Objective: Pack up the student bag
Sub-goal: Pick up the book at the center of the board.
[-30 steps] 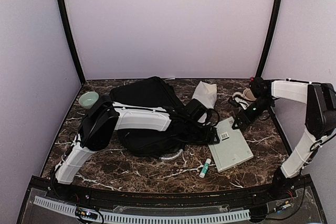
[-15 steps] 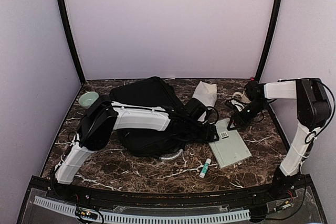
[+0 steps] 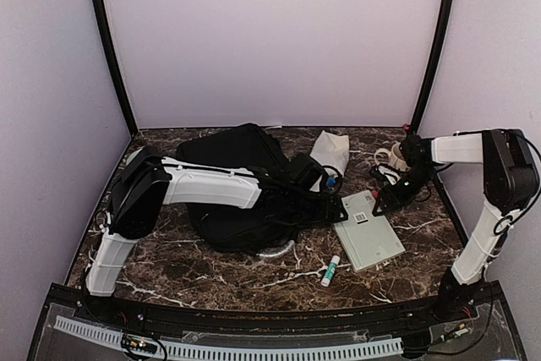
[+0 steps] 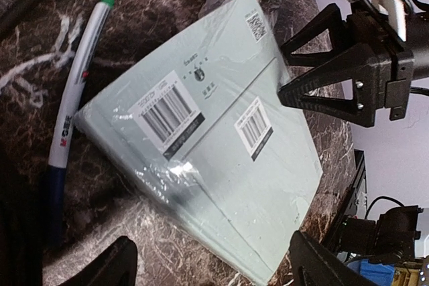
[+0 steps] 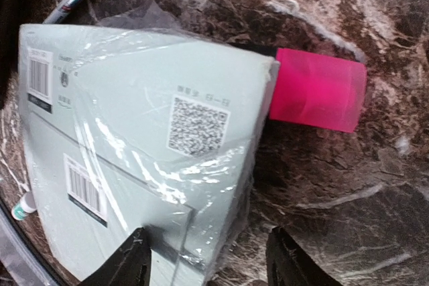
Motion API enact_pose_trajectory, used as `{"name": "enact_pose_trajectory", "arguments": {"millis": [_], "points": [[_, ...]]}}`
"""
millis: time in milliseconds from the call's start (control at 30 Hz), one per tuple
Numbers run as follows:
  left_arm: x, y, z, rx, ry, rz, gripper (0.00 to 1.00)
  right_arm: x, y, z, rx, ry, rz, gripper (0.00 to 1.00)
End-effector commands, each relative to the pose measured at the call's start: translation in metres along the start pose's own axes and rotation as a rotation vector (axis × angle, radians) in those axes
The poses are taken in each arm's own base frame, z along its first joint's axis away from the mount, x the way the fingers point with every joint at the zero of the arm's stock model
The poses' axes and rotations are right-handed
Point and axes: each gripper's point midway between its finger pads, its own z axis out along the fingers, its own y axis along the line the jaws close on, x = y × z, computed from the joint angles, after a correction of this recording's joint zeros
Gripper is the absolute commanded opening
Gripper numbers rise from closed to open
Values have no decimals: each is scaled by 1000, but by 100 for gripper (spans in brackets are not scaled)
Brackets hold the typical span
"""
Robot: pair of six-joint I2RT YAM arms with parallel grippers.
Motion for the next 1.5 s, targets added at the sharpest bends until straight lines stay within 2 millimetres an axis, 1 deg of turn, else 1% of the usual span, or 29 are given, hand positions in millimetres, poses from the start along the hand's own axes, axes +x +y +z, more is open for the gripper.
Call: {"name": "enact_pose_trajectory", "arguments": {"millis": [0, 100, 167, 300, 433, 533, 667, 733, 767, 833, 967, 1033, 1100, 1267, 1433, 1467], "points": [[4, -5, -2, 56, 22, -73, 81, 14, -3, 14, -2, 49, 9, 54], [8, -2, 4, 65, 30, -97, 80, 18, -9, 18, 24, 62, 17, 44], [10, -2, 8, 76, 38, -110, 79, 22, -11, 22, 30, 72, 25, 43], [13, -1, 23, 107, 51, -130, 77, 30, -11, 29, 22, 92, 32, 42], [12, 3, 35, 105, 58, -167, 77, 34, -11, 33, 15, 98, 39, 42], [10, 8, 39, 95, 40, -206, 77, 35, -10, 35, 10, 100, 40, 42], [3, 5, 43, 142, -11, -245, 76, 36, -9, 36, 2, 100, 45, 42], [-1, 0, 42, 185, -34, -257, 76, 35, -8, 35, -5, 98, 47, 42], [-5, -6, 38, 224, -55, -263, 76, 35, -7, 35, -10, 97, 47, 42], [-15, -22, 25, 306, -119, -251, 76, 35, -4, 34, -19, 95, 45, 43], [-32, -42, 6, 424, -219, -232, 72, 33, -1, 28, -22, 84, 41, 44], [-37, -48, -1, 454, -249, -227, 65, 31, 0, 25, -21, 73, 40, 44], [-38, -53, -5, 462, -258, -220, 57, 29, 0, 21, -18, 61, 40, 44], [-37, -58, -11, 444, -277, -195, 38, 29, 0, 13, 9, 54, 26, 45], [-40, -62, -21, 460, -300, -188, 12, 26, 1, 1, 37, 25, 14, 45], [-41, -65, -23, 473, -302, -184, 10, 25, 0, -1, 44, 15, 15, 45]]}}
